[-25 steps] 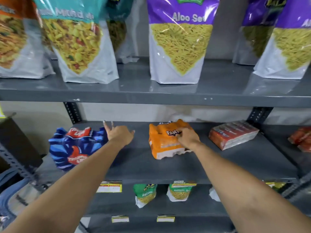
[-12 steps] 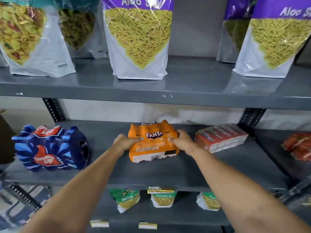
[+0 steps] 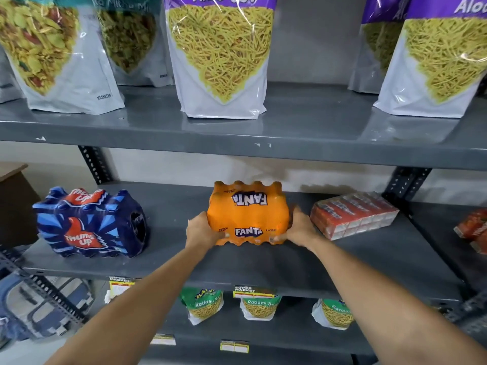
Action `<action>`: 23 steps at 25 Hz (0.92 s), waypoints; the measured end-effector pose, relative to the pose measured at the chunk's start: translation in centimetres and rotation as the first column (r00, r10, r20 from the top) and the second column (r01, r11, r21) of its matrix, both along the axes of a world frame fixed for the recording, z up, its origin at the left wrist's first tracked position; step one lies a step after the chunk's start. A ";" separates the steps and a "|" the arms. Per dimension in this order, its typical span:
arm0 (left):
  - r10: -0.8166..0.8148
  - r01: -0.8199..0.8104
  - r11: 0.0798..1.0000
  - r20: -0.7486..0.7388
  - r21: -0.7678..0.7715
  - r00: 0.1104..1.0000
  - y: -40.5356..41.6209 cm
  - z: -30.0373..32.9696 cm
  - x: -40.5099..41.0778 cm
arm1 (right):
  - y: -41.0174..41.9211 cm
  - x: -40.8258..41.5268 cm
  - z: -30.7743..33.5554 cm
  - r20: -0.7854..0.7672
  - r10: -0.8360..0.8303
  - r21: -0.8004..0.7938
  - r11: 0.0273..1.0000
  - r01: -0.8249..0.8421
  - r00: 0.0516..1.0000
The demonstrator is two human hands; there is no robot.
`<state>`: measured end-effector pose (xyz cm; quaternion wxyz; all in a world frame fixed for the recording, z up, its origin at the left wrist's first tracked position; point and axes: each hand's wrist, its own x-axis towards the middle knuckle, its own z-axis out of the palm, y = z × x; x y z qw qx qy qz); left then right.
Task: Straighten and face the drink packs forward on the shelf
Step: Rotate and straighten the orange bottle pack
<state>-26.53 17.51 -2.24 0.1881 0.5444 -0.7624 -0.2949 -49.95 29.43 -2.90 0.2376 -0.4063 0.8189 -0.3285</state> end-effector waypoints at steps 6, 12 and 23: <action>-0.176 0.126 0.974 0.271 0.191 0.946 -1.8 3.0 0.2 | -1.0 -0.9 1.2 0.155 0.104 0.128 0.984 -0.124 0.982; -0.071 0.138 0.984 -0.457 0.114 0.886 0.4 1.5 -1.1 | -0.9 -1.9 1.2 0.288 -0.028 0.041 0.999 0.017 0.957; -0.156 0.198 0.980 -0.501 0.031 0.851 -2.6 1.5 -2.2 | -3.0 3.1 -0.1 0.041 0.020 -0.175 0.984 -0.013 0.999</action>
